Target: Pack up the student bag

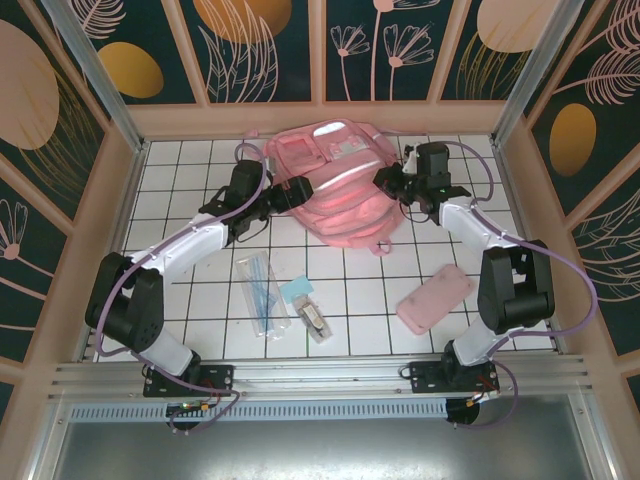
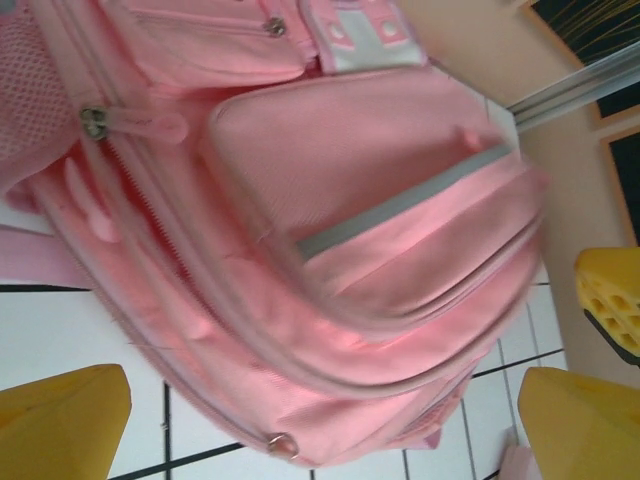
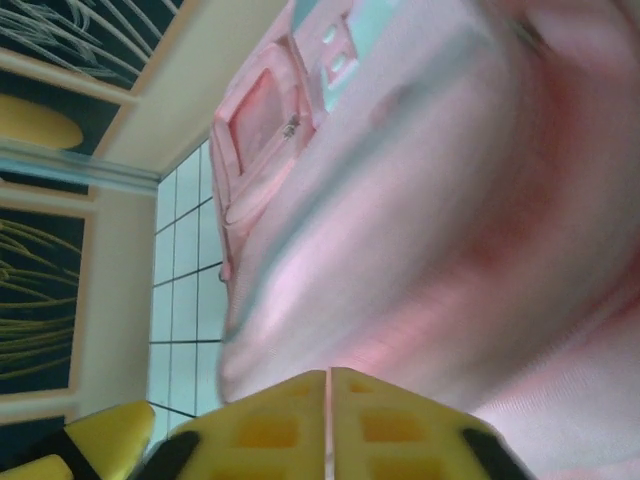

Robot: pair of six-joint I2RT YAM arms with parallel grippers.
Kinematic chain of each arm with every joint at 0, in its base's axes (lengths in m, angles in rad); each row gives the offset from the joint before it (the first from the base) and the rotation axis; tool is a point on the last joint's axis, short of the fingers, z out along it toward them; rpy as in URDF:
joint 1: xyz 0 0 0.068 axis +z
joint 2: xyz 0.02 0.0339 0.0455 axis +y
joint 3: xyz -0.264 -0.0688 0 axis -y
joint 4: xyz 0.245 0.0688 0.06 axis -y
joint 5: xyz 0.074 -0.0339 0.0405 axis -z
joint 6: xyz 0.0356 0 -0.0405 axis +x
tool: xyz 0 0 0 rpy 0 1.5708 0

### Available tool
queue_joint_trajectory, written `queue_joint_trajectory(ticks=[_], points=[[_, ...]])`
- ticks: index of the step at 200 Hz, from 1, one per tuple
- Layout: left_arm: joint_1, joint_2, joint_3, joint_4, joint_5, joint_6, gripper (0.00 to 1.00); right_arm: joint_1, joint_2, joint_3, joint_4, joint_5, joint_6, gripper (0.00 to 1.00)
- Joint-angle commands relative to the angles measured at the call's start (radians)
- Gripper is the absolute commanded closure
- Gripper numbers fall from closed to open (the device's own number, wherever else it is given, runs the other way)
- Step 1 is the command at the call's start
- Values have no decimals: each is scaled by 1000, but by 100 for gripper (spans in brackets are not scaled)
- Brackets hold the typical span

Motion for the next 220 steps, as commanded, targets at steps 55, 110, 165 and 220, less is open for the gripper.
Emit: queue_joint_trajectory(ticks=[55,110,165,220], points=[[-41,42,-63,294,3,-297,1,7,-6,96,45,-26,47,100],[-43,30,-108,319,-61,-301,1,-43,31,27,-32,113,-58,56],[-42,22,-107,282,-53,-257,1,-65,263,257,-120,163,-231,69],[-43,7,-114,256,-54,-230,1,-51,409,341,-170,177,-266,64]])
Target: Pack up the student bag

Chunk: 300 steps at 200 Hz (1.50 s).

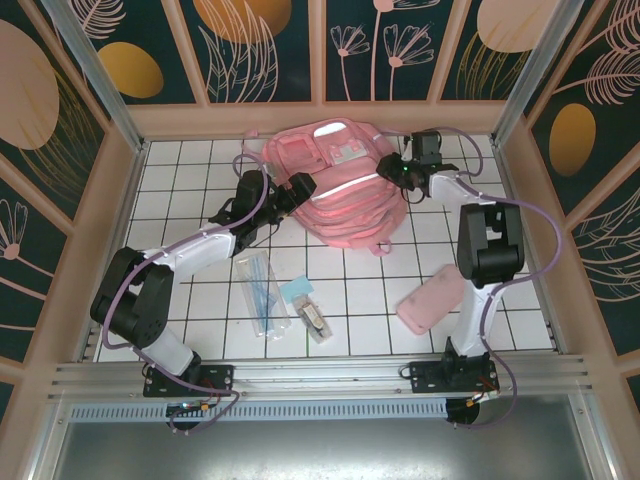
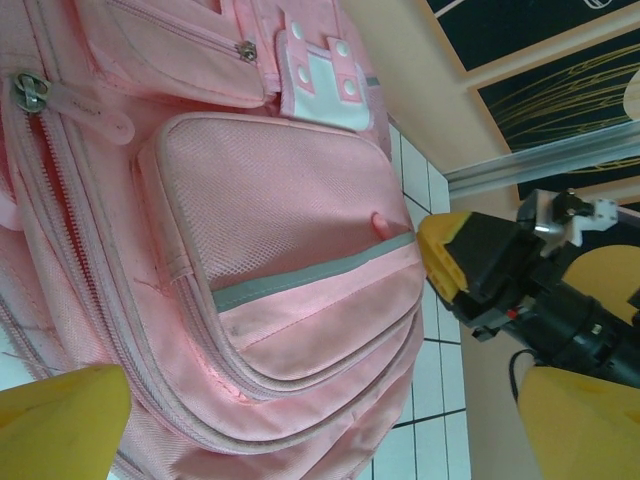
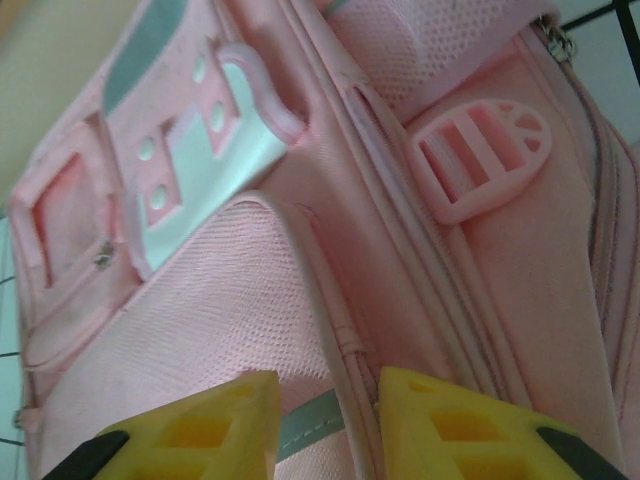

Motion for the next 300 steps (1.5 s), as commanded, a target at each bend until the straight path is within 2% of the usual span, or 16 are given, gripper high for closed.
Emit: queue_joint_trajectory(ticks=[1,23,38,83,116,137,160,190,219,239,274,300], points=[[-2,-25,-5,-13,-12,34,1,12,33,27,-51,48,-51,64],[-2,-28,-6,-23,-21,45,1,28,14,-2,-58,133,-90,54],[-2,-27,-6,-31,-27,51,1,29,16,-8,-59,118,-91,52],[-2,-15,-6,-38,-29,46,1,58,40,-26,-12,-77,-11,60],[-2,-18,-37,-41,-45,47,1,86,-14,-120,20,-65,36,60],[-2,-1,-35,-33,-32,40,1,91,39,-103,11,-48,44,61],[-2,-1,-36,-32,-11,36,1,101,153,-20,-48,-58,35,70],[-1,-51,-61,-61,-47,55,1,102,155,-17,-37,-77,42,100],[0,-81,-76,-96,-82,74,1,86,44,8,-19,-155,84,100],[0,-89,-93,-96,-93,71,1,73,-14,87,-35,-203,142,100],[3,-75,-101,-54,-92,56,1,53,18,275,-122,-298,197,100],[6,-49,-84,-18,-103,38,1,48,33,285,-94,-342,244,100]])
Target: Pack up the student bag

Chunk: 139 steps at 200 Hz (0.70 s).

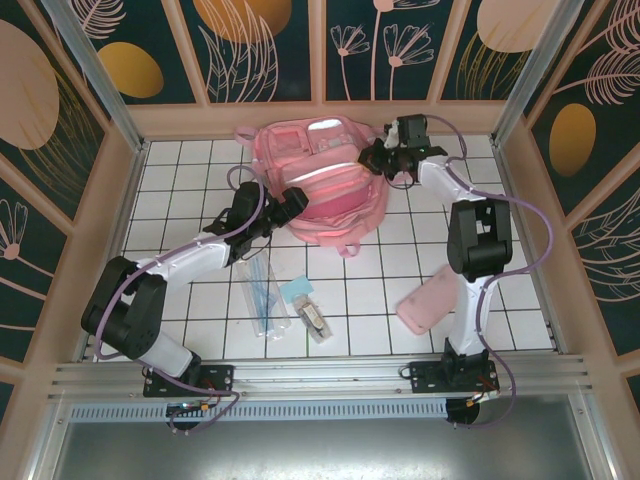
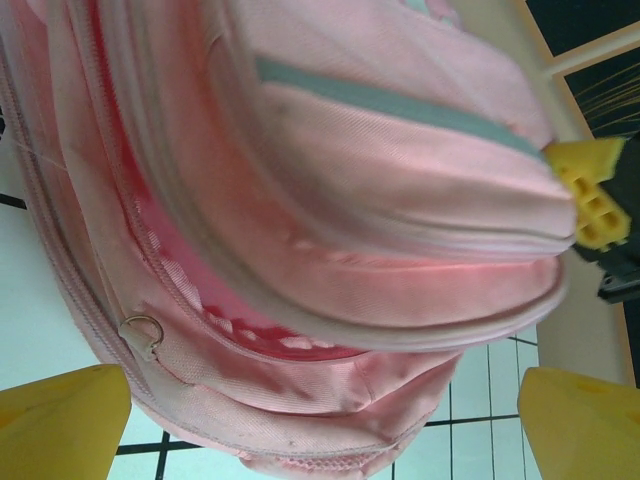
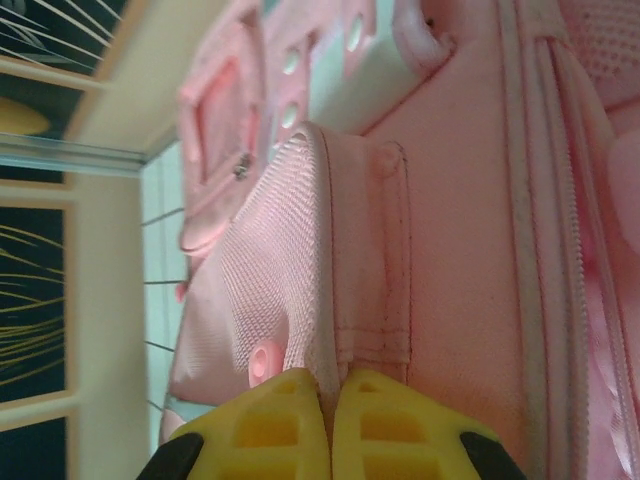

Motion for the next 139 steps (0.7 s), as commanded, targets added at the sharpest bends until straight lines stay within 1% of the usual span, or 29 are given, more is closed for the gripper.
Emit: queue_joint_trajectory(ticks=[1,20,50,66,72,81,84,97,116,130,139], points=[[6,19,12,56,-25,-12,1,-8,-32,36,46,-90,73,100],[10,49,21,75,-55,-37,1,-10,-45,8,92,-119,111,100],[27,115,31,207,-48,-116,1,-11,-75,-30,114,-121,123,100],[28,155,65,242,-61,-136,1,-11,-89,-51,133,-137,133,100],[28,200,77,252,-66,-144,1,-10,-94,-58,141,-141,136,100],[30,232,77,276,-69,-158,1,-10,-102,-66,148,-144,138,100],[30,242,104,287,-67,-162,1,-10,-103,-68,148,-145,138,100],[34,277,129,343,-53,-186,1,-10,-111,-77,149,-152,137,100],[41,309,166,391,-27,-204,7,-12,-122,-90,150,-156,130,100],[44,305,183,404,-14,-199,17,-13,-130,-97,142,-151,119,100],[44,296,190,392,-20,-185,20,-16,-135,-100,141,-153,113,100]])
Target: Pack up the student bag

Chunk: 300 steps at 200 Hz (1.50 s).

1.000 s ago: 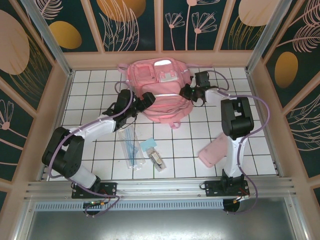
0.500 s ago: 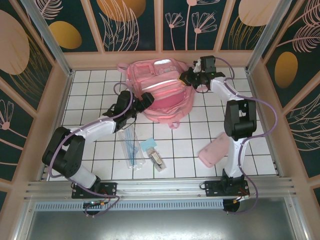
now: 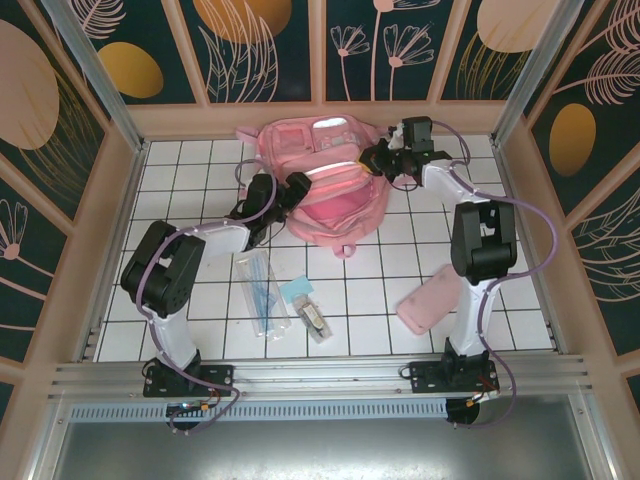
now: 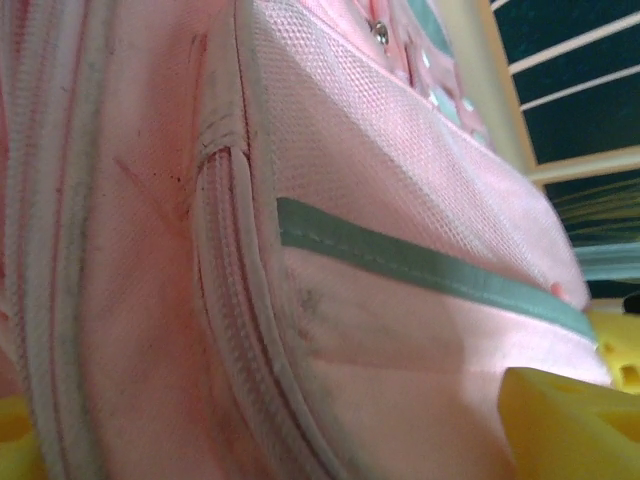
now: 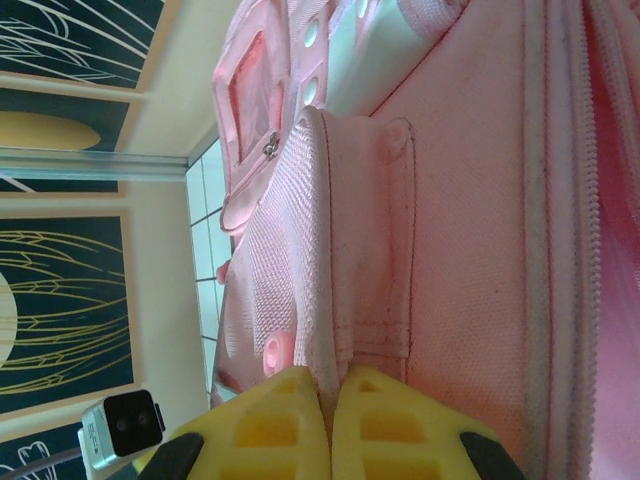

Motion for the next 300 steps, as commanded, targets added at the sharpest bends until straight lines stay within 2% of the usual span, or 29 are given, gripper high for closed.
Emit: queue_joint_trajectory(ticks=[1,13,29,39,49,63,71,97,103,114,124,139,145,151,174,204,224,252,277,300], points=[[11,-10,58,108,14,0,20,-3,-91,-4,51,-86,0,100],[11,-23,69,84,12,13,23,-6,-93,-3,48,-89,-5,100],[12,-32,74,89,14,27,37,-5,-90,1,49,-95,-13,100],[15,-29,83,88,24,25,51,-5,-84,10,42,-95,-21,100],[20,-25,92,92,51,23,71,-7,-80,18,29,-91,-34,100],[22,-26,105,84,76,28,86,-8,-72,34,7,-80,-61,100],[21,-28,113,71,88,32,100,-10,-64,47,0,-77,-75,100],[21,-37,118,116,140,-24,100,-29,-37,101,-31,-77,-87,98],[21,-32,119,142,154,-55,100,-35,-39,108,-44,-73,-92,89],[17,-21,130,180,169,-114,100,-47,-60,110,-85,-31,-115,64],[12,-10,146,208,175,-160,100,-57,-98,88,-122,38,-149,49],[-4,3,164,248,165,-209,100,-76,-176,24,-172,149,-194,17],[-11,5,168,268,154,-225,100,-86,-201,-5,-185,181,-204,7],[-17,8,168,290,139,-236,100,-97,-234,-41,-203,203,-215,2],[-33,6,147,375,63,-264,100,-132,-369,-202,-273,336,-259,1],[-48,5,93,543,-9,-332,100,-137,-524,-370,-460,554,-298,1],[-67,0,61,628,-38,-363,100,-130,-628,-497,-559,611,-256,1],[-89,-15,42,654,-57,-332,100,-97,-746,-591,-750,783,-115,1],[-89,-14,14,700,-69,-337,100,-51,-828,-698,-825,763,37,1],[-89,-6,-3,728,-65,-353,100,29,-878,-809,-796,737,168,1]])
